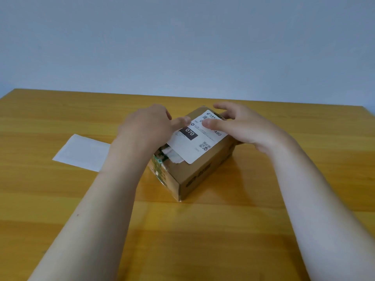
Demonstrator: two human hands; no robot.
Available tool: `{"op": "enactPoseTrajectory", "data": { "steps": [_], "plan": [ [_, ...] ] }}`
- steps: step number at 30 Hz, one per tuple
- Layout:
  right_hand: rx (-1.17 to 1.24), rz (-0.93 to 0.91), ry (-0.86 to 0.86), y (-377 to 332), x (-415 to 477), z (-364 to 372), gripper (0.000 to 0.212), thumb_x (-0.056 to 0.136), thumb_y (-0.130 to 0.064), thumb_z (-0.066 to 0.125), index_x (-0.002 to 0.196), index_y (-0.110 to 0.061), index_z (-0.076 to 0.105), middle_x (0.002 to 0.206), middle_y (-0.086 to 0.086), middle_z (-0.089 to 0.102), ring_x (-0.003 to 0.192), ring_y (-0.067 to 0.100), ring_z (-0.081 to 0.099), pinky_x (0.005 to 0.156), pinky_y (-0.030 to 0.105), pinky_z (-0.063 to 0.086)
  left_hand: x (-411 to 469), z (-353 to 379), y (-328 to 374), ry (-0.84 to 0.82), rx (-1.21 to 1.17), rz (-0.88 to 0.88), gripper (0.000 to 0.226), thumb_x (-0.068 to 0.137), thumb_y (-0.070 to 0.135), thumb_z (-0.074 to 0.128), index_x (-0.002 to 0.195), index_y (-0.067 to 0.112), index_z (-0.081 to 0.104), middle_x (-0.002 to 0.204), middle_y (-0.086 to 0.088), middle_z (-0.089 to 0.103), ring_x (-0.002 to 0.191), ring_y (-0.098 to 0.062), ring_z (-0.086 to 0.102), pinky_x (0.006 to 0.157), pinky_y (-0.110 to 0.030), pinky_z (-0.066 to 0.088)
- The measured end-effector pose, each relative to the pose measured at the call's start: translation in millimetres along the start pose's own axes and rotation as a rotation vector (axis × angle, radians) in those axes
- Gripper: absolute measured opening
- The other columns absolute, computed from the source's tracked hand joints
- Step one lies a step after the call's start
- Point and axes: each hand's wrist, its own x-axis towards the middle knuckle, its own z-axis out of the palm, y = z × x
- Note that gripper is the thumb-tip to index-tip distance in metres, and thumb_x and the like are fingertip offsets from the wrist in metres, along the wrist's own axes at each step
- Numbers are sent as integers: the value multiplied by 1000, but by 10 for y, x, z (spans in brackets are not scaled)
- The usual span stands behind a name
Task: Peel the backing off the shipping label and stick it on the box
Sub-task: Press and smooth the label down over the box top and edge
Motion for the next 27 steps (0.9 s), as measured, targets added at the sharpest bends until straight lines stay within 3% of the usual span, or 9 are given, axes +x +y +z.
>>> {"op": "enactPoseTrajectory", "data": {
  "steps": [3, 6, 11, 15, 20, 24, 27],
  "plan": [
    [12, -15, -100, 79, 30, -50, 53, 83, -47, 85, 133, -46, 67, 119, -12, 77, 109, 13, 74, 103, 46, 57, -57, -20, 65, -97, -19, 34, 64, 82, 77, 66, 123, 28, 67, 93, 8, 66, 84, -16, 65, 74, -37, 56],
    [29, -45, -144, 104, 39, -70, 49, 80, -43, 87, 126, -49, 72, 112, -15, 80, 106, 10, 75, 100, 41, 58, -57, 10, 80, -158, -13, 52, 59, 77, 74, 74, 111, 26, 73, 89, 5, 74, 82, -17, 71, 80, -40, 60],
    [60, -54, -98, 84, 43, 4, 44, 82, -37, 87, 123, -41, 73, 110, -14, 80, 103, 9, 75, 91, 33, 57, -37, 68, 93, -141, 11, 44, 63, 75, 79, 70, 102, 23, 73, 86, 2, 75, 80, -20, 73, 80, -40, 61],
    [34, -37, -37, 66, 57, 62, 47, 81, -42, 87, 125, -36, 71, 115, -8, 76, 104, 13, 73, 93, 37, 57, 2, 107, 71, -98, 45, 34, 71, 73, 85, 65, 99, 19, 72, 86, 0, 74, 82, -23, 73, 80, -40, 60],
    [10, -28, 30, 64, 89, 160, 37, 79, -50, 86, 110, -33, 72, 114, -2, 74, 101, 17, 73, 94, 43, 56, 33, 145, 60, -56, 76, 19, 78, 75, 90, 57, 93, 16, 70, 87, -4, 73, 82, -27, 71, 68, -34, 49],
    [-5, -33, 41, 62, 98, 165, 35, 80, -53, 85, 104, -31, 72, 114, 1, 73, 102, 20, 72, 83, 37, 53, 69, 176, 37, -48, 108, 23, 73, 81, 87, 54, 90, 16, 66, 87, -5, 72, 83, -28, 70, 64, -33, 44],
    [8, -42, 54, 68, 107, 191, 49, 67, -62, 83, 98, -26, 73, 108, 3, 78, 100, 24, 75, 74, 34, 46, 71, 201, 46, -51, 128, 22, 74, 84, 87, 49, 86, 14, 62, 86, -7, 71, 83, -31, 69, 63, -35, 43]
  ]
}}
